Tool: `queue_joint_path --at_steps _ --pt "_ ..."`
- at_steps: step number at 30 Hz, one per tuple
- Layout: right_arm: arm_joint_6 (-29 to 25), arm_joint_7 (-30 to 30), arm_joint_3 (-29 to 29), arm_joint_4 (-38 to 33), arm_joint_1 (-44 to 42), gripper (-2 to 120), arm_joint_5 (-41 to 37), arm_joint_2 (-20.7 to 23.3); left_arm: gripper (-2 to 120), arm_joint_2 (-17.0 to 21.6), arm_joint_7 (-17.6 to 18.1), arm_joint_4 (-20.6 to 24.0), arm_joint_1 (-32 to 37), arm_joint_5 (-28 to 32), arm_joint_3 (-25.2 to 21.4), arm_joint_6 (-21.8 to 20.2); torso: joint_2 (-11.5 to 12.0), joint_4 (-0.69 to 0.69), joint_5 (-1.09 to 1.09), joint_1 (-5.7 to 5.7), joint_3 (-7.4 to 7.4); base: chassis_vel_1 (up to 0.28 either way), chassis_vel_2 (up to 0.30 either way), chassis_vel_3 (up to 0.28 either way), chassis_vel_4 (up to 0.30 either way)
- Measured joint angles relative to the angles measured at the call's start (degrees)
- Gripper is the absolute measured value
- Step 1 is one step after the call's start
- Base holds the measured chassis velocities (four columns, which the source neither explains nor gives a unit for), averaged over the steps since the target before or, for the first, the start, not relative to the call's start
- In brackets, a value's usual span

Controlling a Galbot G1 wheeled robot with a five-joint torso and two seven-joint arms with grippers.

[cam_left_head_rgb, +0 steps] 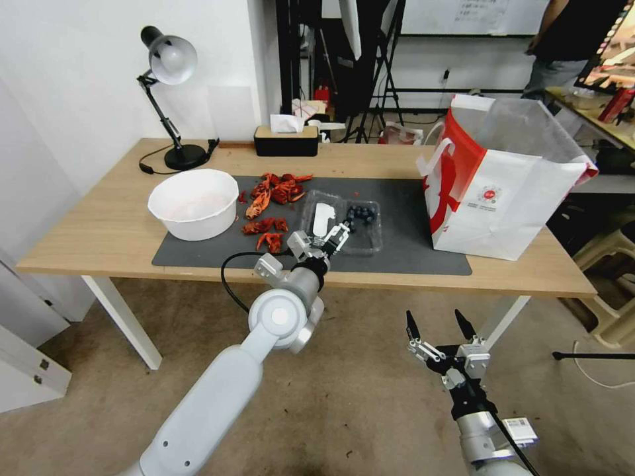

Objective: Close the takeout container lid, then place the container into the takeout bag.

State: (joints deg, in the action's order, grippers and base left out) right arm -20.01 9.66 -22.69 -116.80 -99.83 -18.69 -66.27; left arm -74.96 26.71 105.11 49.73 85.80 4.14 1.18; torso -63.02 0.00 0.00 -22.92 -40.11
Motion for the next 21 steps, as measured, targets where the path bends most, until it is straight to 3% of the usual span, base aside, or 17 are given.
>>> queue_joint_path --at_steps 9,21 --pt "0.0 0.0 0.1 0.0 0.0 100 0.3 0.0 100 0.6 -4.2 0.2 0.9 -2.7 0.0 0.3 0.0 0.00 0.00 0.00 0.00 0.000 0.000 0.000 0.000" --pt "-0.5 0.0 -0.1 -0.2 -0.6 100 0.7 0.0 100 2.4 -13.8 -2.4 1.4 -8.7 0.1 0.7 0.0 0.00 0.00 0.01 0.00 0.000 0.000 0.000 0.000"
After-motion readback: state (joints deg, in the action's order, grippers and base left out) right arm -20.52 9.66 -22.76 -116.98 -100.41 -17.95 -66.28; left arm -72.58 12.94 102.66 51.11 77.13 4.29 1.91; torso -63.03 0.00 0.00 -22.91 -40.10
